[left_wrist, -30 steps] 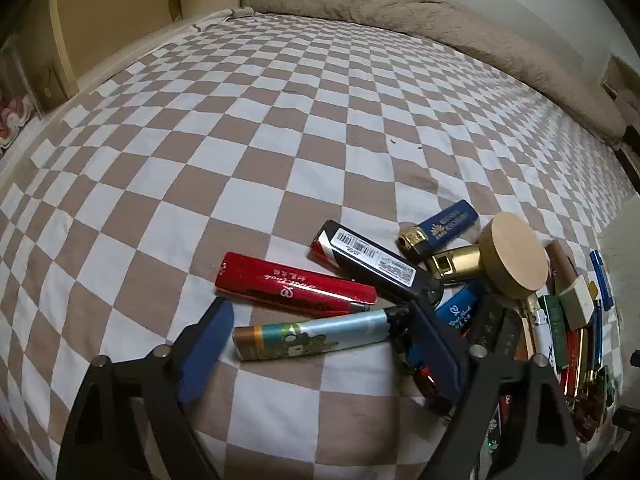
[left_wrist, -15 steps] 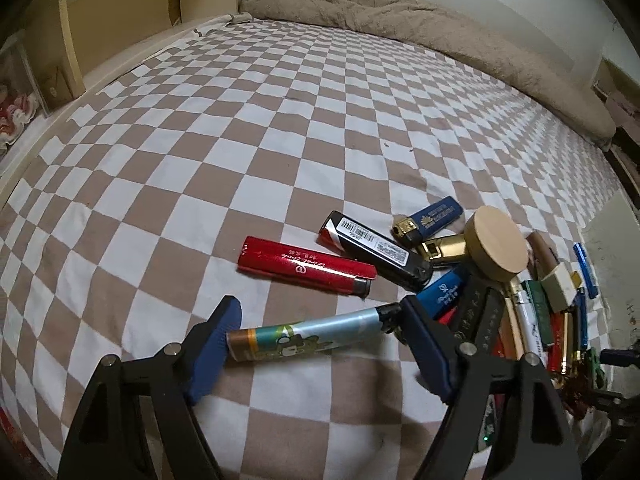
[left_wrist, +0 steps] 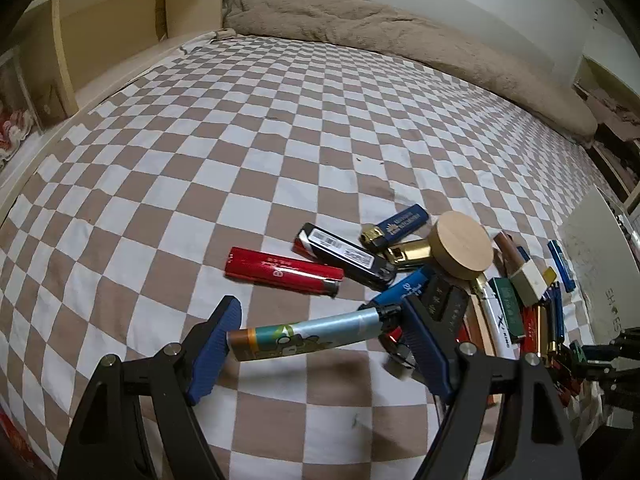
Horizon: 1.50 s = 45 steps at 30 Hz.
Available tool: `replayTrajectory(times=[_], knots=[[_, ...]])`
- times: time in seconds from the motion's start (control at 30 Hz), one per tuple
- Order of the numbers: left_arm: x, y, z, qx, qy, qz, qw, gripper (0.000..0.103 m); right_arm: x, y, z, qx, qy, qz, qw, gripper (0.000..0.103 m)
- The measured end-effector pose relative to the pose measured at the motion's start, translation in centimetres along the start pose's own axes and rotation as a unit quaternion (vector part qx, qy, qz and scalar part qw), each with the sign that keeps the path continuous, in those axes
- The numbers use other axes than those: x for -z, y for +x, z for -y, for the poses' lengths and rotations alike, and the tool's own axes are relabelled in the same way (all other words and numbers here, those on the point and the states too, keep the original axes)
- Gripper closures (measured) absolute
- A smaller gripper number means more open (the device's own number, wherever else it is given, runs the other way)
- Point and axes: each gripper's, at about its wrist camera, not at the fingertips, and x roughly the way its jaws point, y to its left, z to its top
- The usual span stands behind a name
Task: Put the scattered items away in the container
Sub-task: 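Close the left gripper on the teal printed lighter while the right grips the green clothespin, then lift the teal lighter and green clothespin and carry both over the white box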
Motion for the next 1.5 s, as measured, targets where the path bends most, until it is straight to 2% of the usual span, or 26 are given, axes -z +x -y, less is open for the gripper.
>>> replayTrajectory(times=[0.3, 0.37, 0.57, 0.73, 1.03, 1.3, 1.5], knots=[[0.6, -0.6, 1.6, 0.018, 0.023, 0.003, 0.9996, 0.022, -0.4, -3.2, 1.0, -0.013, 0.034, 0.037, 0.999, 0.077], [0.9, -0.7, 1.9, 0.020, 0.029, 0.005, 0.9994, 0.022, -0.6, -3.9, 2.4, -0.017, 0.038, 0.050, 0.998, 0.077], [1.4, -1.0, 2.7, 0.020, 0.040, 0.007, 0.9990, 0.022, -2.1, -5.8, 1.3, -0.024, 0.045, 0.079, 0.996, 0.077], [1.1, -1.9, 3.8, 0.019, 0.053, 0.028, 0.9980, 0.022, -2.7, -6.6, 2.1, -0.029, 0.049, 0.099, 0.993, 0.077], [0.1, -4.3, 5.9, 0.042, 0.072, 0.061, 0.9947, 0.022, -3.0, -9.3, 1.9, -0.041, 0.062, 0.139, 0.988, 0.077], [-0.9, -6.7, 7.6, 0.071, 0.083, 0.091, 0.9899, 0.022, -3.0, -13.5, 2.6, -0.054, 0.074, 0.195, 0.976, 0.077], [-1.5, -7.9, 9.8, 0.086, 0.104, 0.104, 0.9854, 0.022, -2.2, -16.4, 4.6, -0.059, 0.100, 0.237, 0.965, 0.077]])
